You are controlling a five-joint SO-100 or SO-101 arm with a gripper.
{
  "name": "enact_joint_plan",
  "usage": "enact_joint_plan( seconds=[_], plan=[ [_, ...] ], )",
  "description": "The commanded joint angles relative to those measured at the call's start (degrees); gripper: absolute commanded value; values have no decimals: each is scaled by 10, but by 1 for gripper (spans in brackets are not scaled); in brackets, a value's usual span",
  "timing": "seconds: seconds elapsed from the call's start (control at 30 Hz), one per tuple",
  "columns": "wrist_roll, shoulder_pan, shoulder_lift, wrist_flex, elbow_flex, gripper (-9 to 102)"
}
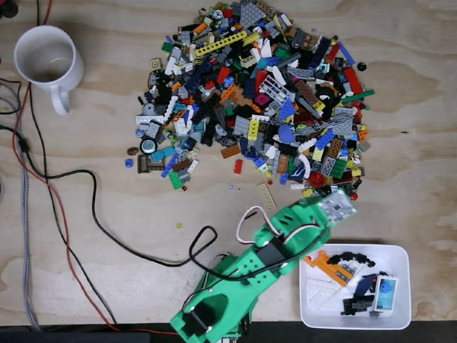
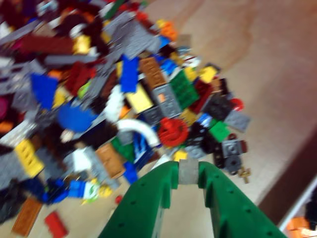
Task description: Find the closest Lego and put it in the bin.
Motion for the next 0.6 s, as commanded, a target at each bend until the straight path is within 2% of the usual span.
enact_joint_plan(
  seconds=[0.0, 0.3, 0.43, 0.57],
  plan=[
    [-2, -245, 152, 62, 110, 0],
    [-7, -408, 464, 163, 307, 0],
    [30, -488, 467, 175, 346, 0],
    [44, -500, 467, 160, 397, 0]
  ],
)
